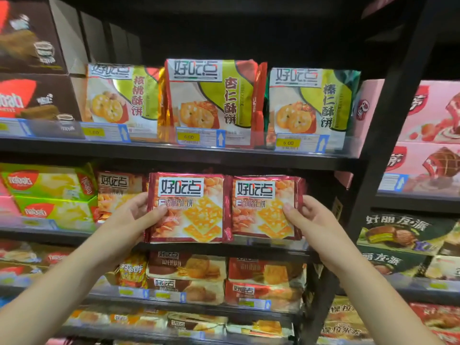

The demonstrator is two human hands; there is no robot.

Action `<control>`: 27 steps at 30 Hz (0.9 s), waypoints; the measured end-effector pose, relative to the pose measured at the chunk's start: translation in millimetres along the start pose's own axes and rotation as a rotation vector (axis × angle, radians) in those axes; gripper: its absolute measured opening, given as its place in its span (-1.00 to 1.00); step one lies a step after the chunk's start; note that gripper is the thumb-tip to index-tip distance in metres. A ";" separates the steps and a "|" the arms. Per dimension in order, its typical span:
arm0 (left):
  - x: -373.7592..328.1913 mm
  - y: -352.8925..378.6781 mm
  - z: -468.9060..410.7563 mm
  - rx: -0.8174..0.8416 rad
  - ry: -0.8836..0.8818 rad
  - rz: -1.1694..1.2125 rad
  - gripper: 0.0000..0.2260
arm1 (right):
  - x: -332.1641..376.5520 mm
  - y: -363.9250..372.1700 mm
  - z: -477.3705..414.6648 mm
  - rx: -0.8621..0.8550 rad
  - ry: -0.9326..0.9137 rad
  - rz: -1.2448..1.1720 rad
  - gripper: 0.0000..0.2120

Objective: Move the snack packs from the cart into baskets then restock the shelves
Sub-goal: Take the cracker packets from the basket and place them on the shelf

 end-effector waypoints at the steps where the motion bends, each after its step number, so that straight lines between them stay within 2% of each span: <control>1: 0.5 0.6 0.3 -0.008 -0.001 0.000 -0.35 | -0.4 -0.4 -7.4 0.002 0.004 0.024 -0.69; 5: 0.9 -1.2 2.1 -0.030 -0.010 0.019 -0.57 | -4.6 3.0 -41.6 -0.043 0.041 0.116 -0.72; 8: -4.3 -3.3 3.9 -0.052 -0.005 0.026 -0.64 | -16.8 2.9 -69.3 -0.114 0.101 0.193 -0.67; 10: -7.4 -4.9 4.7 -0.065 -0.004 0.024 -0.63 | -26.2 5.4 -84.5 -0.145 0.170 0.166 -0.58; 15: -10.6 -7.8 2.3 -0.082 0.006 0.007 -0.63 | -36.1 15.6 -109.6 -0.197 0.300 0.128 -0.78; 19: -9.6 -6.8 -0.1 -0.095 -0.006 -0.004 -0.63 | -43.6 29.3 -125.7 -0.164 0.371 0.124 -0.71; 23: -7.3 -5.7 -2.6 -0.102 -0.014 -0.017 -0.61 | -50.8 36.9 -130.7 -0.154 0.385 0.133 -0.66; 27: -3.3 -4.6 -4.7 -0.089 -0.023 -0.007 -0.56 | -47.3 39.9 -136.9 -0.160 0.317 0.184 -0.65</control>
Point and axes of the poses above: each hand's wrist, its own z-axis away from the middle knuckle, its own y-axis out of the palm, x = y × z, the point moved 6 cm from there along -z, towards the middle knuckle, and after that the axes turned 7 degrees about x, right-handed, at the moved point
